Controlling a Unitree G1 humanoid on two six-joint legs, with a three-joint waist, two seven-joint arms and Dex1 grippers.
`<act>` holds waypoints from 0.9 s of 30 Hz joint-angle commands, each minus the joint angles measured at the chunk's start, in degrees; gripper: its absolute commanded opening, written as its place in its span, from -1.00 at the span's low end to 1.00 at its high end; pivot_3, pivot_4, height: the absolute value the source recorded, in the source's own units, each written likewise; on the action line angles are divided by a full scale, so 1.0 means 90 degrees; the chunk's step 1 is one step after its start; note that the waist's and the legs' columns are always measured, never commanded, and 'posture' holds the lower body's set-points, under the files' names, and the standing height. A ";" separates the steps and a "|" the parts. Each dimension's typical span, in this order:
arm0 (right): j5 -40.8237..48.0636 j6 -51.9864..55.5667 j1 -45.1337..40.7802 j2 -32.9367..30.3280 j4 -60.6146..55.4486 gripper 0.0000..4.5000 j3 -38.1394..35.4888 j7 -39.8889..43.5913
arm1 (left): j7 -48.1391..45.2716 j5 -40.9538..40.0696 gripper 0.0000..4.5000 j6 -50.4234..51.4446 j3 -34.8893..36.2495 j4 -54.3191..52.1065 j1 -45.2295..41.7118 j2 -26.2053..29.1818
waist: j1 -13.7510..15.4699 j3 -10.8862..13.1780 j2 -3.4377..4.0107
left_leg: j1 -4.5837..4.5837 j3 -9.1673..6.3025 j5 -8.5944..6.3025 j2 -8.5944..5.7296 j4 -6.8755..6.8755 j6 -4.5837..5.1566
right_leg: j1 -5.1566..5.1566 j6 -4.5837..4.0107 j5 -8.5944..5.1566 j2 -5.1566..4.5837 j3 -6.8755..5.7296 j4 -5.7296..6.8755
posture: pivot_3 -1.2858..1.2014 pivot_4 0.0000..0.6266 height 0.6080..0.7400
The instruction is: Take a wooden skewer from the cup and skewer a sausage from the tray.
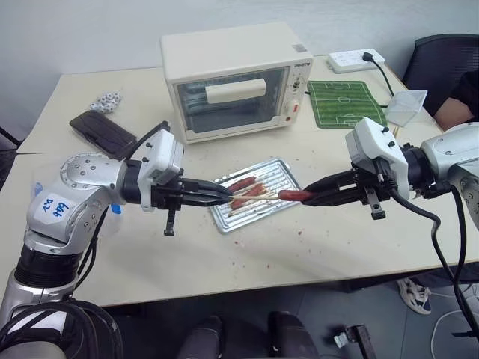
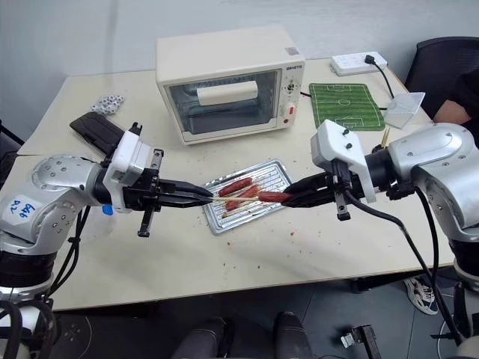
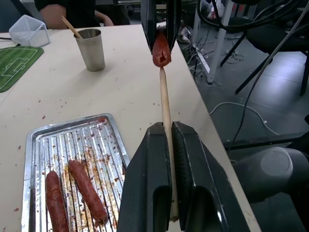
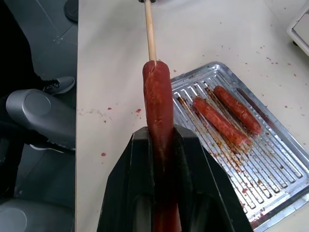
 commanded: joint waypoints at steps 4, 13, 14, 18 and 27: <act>-0.0017 -0.0189 0.0119 -0.0250 0.0060 -0.87 -0.0152 0.0047 | -0.0027 -0.0029 -1.00 -0.0075 0.0257 -0.0090 -0.0017 0.0110 | -0.0006 0.0000 0.0000 | 0.0000 0.0000 0.0000 0.0000 0.0001 0.0000 | 0.0000 0.0000 0.0000 0.0001 0.0001 0.0001 | 0.03 -0.52 1.00; 0.0066 -0.0117 -0.0008 -0.0092 0.0011 -0.87 -0.0100 -0.0097 | -0.0044 -0.0016 -1.00 -0.0078 0.0158 -0.0070 -0.0125 0.0035 | -0.0001 0.0000 0.0000 | 0.0000 0.0000 0.0000 0.0001 0.0002 0.0000 | 0.0000 0.0000 0.0000 0.0000 0.0000 0.0001 | 0.03 -0.52 1.00; 0.0105 -0.0071 -0.0038 -0.0071 -0.0009 -0.87 -0.0106 -0.0124 | -0.0048 -0.0015 -1.00 -0.0080 0.0146 -0.0071 -0.0131 0.0027 | -0.0002 0.0000 0.0000 | 0.0000 0.0000 -0.0001 0.0001 0.0003 0.0000 | 0.0000 0.0000 0.0000 0.0000 0.0000 0.0001 | 0.03 -0.52 1.00; 0.0246 0.0037 -0.0083 -0.0061 -0.0209 -0.87 -0.0113 -0.0147 | -0.0058 0.0014 -1.00 -0.0096 0.0101 -0.0022 -0.0195 -0.0021 | -0.0001 0.0000 0.0000 | 0.0000 0.0000 -0.0001 0.0001 0.0003 0.0000 | 0.0000 0.0000 0.0000 0.0000 0.0000 0.0002 | 0.03 -0.52 1.00; 0.0267 0.0042 0.0037 -0.0111 -0.0451 -0.87 -0.0120 -0.0136 | -0.0157 0.0107 -1.00 -0.0158 0.0097 0.0128 -0.0305 -0.0074 | 0.0001 0.0000 0.0000 | -0.0001 0.0000 -0.0001 0.0000 0.0007 0.0001 | 0.0001 0.0000 0.0000 0.0002 0.0000 0.0003 | 0.03 -0.52 1.00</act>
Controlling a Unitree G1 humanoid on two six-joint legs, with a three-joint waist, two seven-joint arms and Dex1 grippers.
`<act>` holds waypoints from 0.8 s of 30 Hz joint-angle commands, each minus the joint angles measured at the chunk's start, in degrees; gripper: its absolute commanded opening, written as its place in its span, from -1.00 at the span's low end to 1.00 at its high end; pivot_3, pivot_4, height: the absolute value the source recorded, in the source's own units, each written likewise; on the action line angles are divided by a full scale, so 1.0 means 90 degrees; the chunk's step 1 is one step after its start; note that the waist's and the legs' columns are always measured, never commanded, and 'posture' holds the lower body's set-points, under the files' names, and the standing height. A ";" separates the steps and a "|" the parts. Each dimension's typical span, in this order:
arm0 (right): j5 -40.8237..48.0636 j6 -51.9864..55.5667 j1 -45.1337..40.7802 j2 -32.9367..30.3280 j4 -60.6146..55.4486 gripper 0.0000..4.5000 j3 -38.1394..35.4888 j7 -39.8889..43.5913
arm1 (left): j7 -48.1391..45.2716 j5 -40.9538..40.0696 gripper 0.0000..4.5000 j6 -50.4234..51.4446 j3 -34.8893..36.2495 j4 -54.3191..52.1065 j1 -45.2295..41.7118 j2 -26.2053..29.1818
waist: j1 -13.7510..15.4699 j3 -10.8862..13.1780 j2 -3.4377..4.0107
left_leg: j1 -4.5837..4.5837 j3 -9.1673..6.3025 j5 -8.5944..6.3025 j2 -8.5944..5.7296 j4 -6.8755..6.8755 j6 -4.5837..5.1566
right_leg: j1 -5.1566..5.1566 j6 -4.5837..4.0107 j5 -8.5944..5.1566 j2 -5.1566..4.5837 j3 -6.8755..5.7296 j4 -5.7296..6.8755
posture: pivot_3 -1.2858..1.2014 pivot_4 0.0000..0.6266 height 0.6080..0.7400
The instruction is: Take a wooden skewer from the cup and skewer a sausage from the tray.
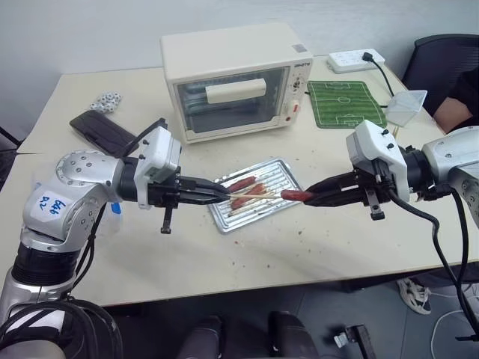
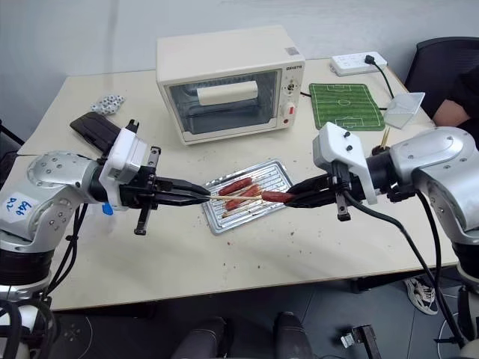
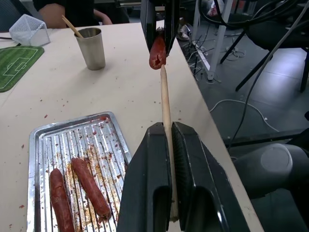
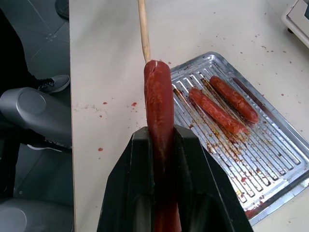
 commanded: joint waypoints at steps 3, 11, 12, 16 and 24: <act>0.0215 -0.0106 0.0032 -0.0085 -0.0348 -0.87 -0.0161 0.0135 | -0.0011 0.0060 -1.00 -0.0171 0.0040 0.0000 -0.0193 -0.0057 | -0.0002 0.0000 0.0000 | 0.0000 0.0000 0.0000 0.0000 0.0000 0.0001 | 0.0000 0.0000 0.0000 0.0000 0.0000 0.0000 | 0.03 -0.52 1.00; 0.0211 -0.0101 0.0081 -0.0102 -0.0354 -0.87 -0.0193 0.0126 | -0.0036 0.0090 -1.00 -0.0213 0.0054 0.0019 -0.0188 -0.0068 | -0.0001 0.0000 0.0000 | -0.0001 0.0000 0.0000 0.0000 0.0001 0.0001 | 0.0000 0.0000 0.0000 0.0000 0.0000 0.0001 | 0.03 -0.52 1.00; 0.0209 -0.0105 0.0087 -0.0102 -0.0356 -0.87 -0.0197 0.0123 | -0.0035 0.0089 -1.00 -0.0212 0.0054 0.0018 -0.0188 -0.0070 | -0.0001 0.0000 0.0000 | 0.0000 0.0000 0.0000 0.0000 0.0001 0.0001 | 0.0000 0.0000 0.0000 0.0000 0.0000 0.0001 | 0.03 -0.52 1.00; 0.0221 -0.0087 0.0135 -0.0101 -0.0387 -0.87 -0.0206 0.0105 | -0.0048 0.0092 -1.00 -0.0222 0.0054 0.0008 -0.0181 -0.0074 | -0.0001 0.0000 0.0000 | 0.0000 0.0000 0.0000 0.0000 0.0001 0.0001 | 0.0000 0.0000 0.0000 0.0000 0.0000 0.0001 | 0.03 -0.52 1.00; 0.0109 -0.0225 0.0237 -0.0163 -0.0233 -0.87 -0.0229 0.0088 | -0.0054 0.0106 -1.00 -0.0257 0.0067 -0.0007 -0.0146 -0.0056 | -0.0003 0.0000 0.0000 | -0.0001 0.0000 0.0000 0.0000 0.0002 0.0001 | 0.0000 0.0000 0.0000 0.0000 0.0000 0.0002 | 0.03 -0.52 1.00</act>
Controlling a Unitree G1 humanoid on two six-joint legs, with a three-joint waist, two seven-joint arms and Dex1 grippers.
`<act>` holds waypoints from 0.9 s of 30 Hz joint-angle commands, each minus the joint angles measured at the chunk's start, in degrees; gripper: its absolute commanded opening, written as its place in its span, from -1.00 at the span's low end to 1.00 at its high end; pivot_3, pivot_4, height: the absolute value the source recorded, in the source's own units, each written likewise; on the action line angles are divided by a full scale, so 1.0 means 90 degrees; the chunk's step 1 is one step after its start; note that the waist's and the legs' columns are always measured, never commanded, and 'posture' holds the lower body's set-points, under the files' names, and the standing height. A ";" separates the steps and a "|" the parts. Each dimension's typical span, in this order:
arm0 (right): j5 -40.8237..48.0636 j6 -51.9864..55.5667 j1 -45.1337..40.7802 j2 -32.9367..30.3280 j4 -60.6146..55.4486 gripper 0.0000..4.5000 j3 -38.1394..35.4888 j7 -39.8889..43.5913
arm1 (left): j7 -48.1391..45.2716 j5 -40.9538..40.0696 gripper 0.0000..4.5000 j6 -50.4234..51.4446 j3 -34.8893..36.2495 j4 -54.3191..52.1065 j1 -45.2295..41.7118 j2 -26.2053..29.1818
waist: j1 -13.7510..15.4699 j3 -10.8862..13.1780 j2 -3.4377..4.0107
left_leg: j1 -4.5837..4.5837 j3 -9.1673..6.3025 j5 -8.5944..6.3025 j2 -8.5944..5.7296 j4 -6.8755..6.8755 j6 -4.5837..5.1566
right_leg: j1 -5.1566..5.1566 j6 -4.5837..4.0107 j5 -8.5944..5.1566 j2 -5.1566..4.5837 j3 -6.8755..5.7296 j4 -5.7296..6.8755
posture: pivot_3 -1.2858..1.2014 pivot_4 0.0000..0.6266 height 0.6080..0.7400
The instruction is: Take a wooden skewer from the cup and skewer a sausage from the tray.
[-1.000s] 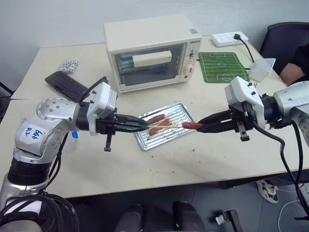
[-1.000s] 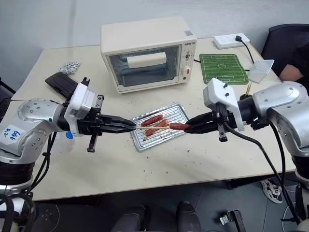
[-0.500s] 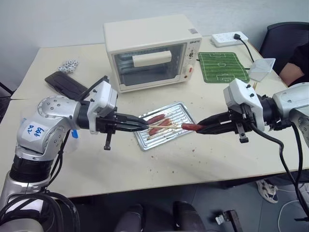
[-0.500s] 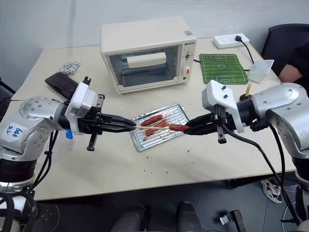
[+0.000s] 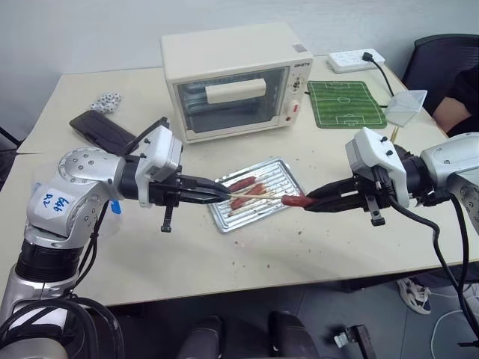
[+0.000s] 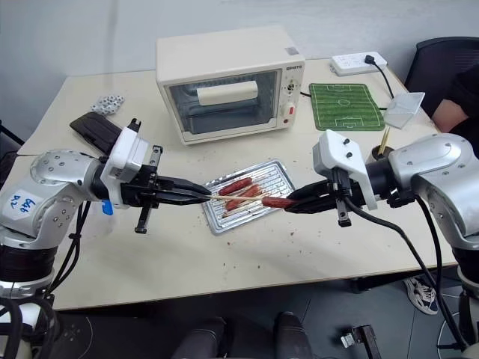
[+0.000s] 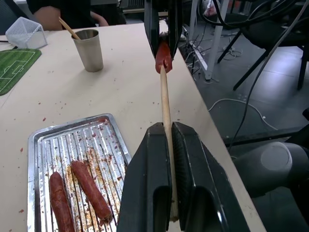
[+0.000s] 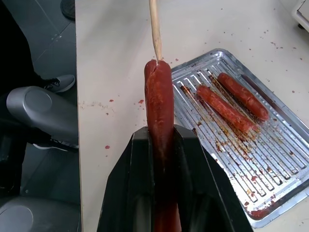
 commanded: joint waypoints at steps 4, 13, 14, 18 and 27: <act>0.0113 -0.0075 -0.0030 -0.0101 -0.0200 -0.87 -0.0166 0.0013 | 0.0056 0.0000 -1.00 -0.0109 0.0131 -0.0129 -0.0056 0.0008 | 0.0002 0.0000 0.0000 | 0.0000 0.0000 0.0000 0.0000 0.0000 0.0000 | 0.0000 0.0000 0.0000 0.0000 0.0000 0.0000 | 0.03 -0.52 1.00; 0.0245 0.0067 -0.0424 0.0147 -0.0322 -0.87 -0.0019 -0.0146 | 0.0004 0.0000 -1.00 -0.0092 -0.0015 -0.0119 -0.0106 -0.0075 | -0.0004 0.0000 0.0000 | 0.0000 0.0000 0.0000 0.0000 0.0001 0.0000 | 0.0000 0.0000 0.0000 -0.0001 0.0001 0.0000 | 0.03 -0.52 1.00; 0.0242 0.0067 -0.0461 0.0166 -0.0329 -0.87 0.0000 -0.0146 | 0.0005 0.0012 -1.00 -0.0097 -0.0042 -0.0109 -0.0120 -0.0100 | 0.0000 0.0000 0.0000 | 0.0000 0.0000 0.0000 0.0000 0.0000 0.0000 | 0.0000 0.0000 0.0000 -0.0001 0.0000 0.0000 | 0.03 -0.52 1.00; 0.0293 0.0153 -0.0654 0.0271 -0.0415 -0.87 0.0071 -0.0154 | -0.0002 0.0093 -1.00 -0.0150 -0.0171 -0.0029 -0.0221 -0.0252 | 0.0002 0.0000 0.0000 | -0.0001 0.0000 -0.0001 -0.0001 0.0006 0.0001 | 0.0001 0.0000 0.0000 0.0000 0.0000 0.0001 | 0.03 -0.52 1.00; 0.0480 0.0422 -0.1001 0.0548 -0.0620 -0.87 0.0138 -0.0289 | -0.0003 0.0305 -1.00 -0.0278 -0.0336 0.0220 -0.0484 -0.0572 | 0.0005 0.0000 0.0000 | -0.0003 0.0000 -0.0003 -0.0001 0.0010 0.0001 | 0.0000 0.0000 0.0000 0.0002 -0.0001 0.0004 | 0.03 -0.52 1.00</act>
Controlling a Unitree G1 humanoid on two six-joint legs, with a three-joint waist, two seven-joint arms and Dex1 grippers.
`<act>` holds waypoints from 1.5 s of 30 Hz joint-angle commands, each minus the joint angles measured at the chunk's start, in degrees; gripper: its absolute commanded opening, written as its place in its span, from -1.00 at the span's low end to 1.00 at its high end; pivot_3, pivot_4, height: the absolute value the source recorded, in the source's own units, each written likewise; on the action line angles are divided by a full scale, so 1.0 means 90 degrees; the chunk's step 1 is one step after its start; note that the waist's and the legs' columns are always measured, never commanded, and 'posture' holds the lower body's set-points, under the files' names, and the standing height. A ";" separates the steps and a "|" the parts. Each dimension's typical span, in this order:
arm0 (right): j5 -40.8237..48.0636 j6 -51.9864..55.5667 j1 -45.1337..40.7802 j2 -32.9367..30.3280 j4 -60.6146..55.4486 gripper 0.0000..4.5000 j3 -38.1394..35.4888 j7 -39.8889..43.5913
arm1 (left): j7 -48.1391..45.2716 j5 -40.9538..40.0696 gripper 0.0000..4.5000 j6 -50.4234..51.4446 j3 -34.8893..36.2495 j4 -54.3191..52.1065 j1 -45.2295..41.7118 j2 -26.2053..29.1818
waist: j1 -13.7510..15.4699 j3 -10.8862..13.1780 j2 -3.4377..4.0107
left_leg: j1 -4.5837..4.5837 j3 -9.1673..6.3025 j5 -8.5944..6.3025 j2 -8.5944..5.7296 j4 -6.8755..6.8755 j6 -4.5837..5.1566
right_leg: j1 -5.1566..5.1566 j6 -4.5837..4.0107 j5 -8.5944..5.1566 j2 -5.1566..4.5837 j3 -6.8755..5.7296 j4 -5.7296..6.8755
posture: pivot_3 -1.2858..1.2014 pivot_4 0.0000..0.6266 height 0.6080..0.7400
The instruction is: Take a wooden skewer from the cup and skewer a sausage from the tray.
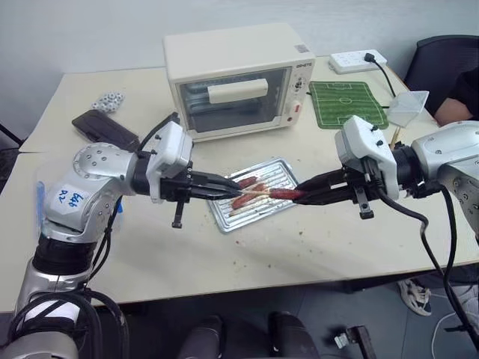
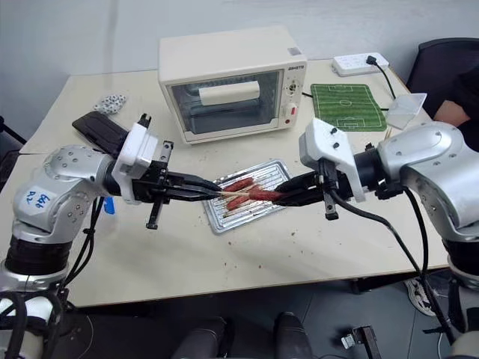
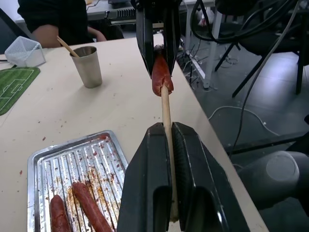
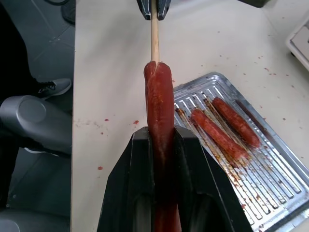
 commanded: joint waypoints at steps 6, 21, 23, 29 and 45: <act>0.0272 0.0088 -0.0290 0.0085 -0.0130 -0.19 -0.0223 -0.0079 | 0.0118 0.0156 -1.00 -0.0070 0.0091 -0.0082 0.0102 0.0100 | -0.0016 0.0000 0.0000 | 0.0000 0.0000 -0.0001 0.0001 0.0000 0.0000 | -0.0002 0.0000 0.0000 0.0000 0.0001 0.0002 | 0.03 -0.52 1.00; 0.1221 0.1292 -0.0721 0.0221 0.0801 0.80 -0.1613 -0.1154 | 0.4342 0.0166 -1.00 0.2141 0.3989 -0.2854 0.3268 -0.0107 | -0.0009 0.0000 0.0000 | 0.0000 0.0001 -0.0014 0.0016 -0.0004 -0.0004 | -0.0002 -0.0002 -0.0001 -0.0009 0.0013 -0.0005 | 0.03 -0.52 1.00; 0.1472 0.1447 -0.0668 0.0285 0.0631 0.99 -0.1737 -0.1304 | 0.5171 0.0509 -1.00 0.2449 0.4495 -0.3211 0.3749 -0.0486 | 0.0005 -0.0001 -0.0001 | 0.0000 0.0001 -0.0016 0.0016 -0.0003 -0.0003 | -0.0002 -0.0002 -0.0001 -0.0008 0.0011 -0.0005 | 0.03 -0.52 1.00; 0.2247 0.1744 -0.0788 0.0532 0.0437 0.99 -0.1893 -0.1560 | 0.6804 0.1503 -1.00 0.2581 0.4878 -0.3424 0.4446 -0.1430 | 0.0132 -0.0006 -0.0009 | 0.0003 0.0004 -0.0017 0.0015 0.0009 -0.0003 | 0.0003 -0.0006 0.0002 -0.0005 0.0009 -0.0004 | 0.03 -0.52 1.00; 0.2367 0.1437 -0.0576 0.0494 0.0348 1.00 -0.1674 -0.1653 | 0.7044 0.1187 0.14 0.3251 0.5439 -0.3345 0.4350 -0.1920 | 0.0167 -0.0025 -0.0042 | 0.0002 0.0007 -0.0028 0.0017 0.0012 -0.0006 | 0.0005 -0.0010 0.0005 -0.0003 0.0006 -0.0009 | 0.03 -0.52 1.00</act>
